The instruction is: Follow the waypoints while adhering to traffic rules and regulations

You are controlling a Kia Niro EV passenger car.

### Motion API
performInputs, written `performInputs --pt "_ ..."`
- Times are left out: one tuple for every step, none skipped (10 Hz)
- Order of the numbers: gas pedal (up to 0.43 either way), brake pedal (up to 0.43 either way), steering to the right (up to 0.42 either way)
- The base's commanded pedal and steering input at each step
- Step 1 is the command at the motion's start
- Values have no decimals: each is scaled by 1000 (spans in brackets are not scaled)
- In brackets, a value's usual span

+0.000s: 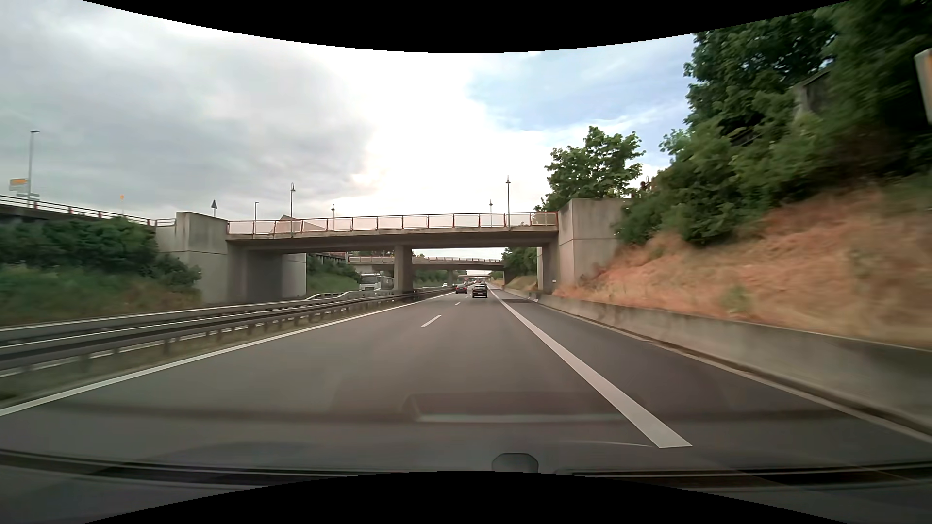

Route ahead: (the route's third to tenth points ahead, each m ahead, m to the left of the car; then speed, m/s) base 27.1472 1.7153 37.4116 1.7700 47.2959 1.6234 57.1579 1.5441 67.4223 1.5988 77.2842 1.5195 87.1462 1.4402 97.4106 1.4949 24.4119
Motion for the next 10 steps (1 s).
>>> performInputs --pt "169 0 -3" --pt "169 0 -3" --pt "177 0 -3" --pt "177 0 -3" --pt "177 0 -3" --pt "177 0 -3" --pt "177 0 -3" --pt "177 0 -3" --pt "177 0 -2" --pt "177 0 -3"
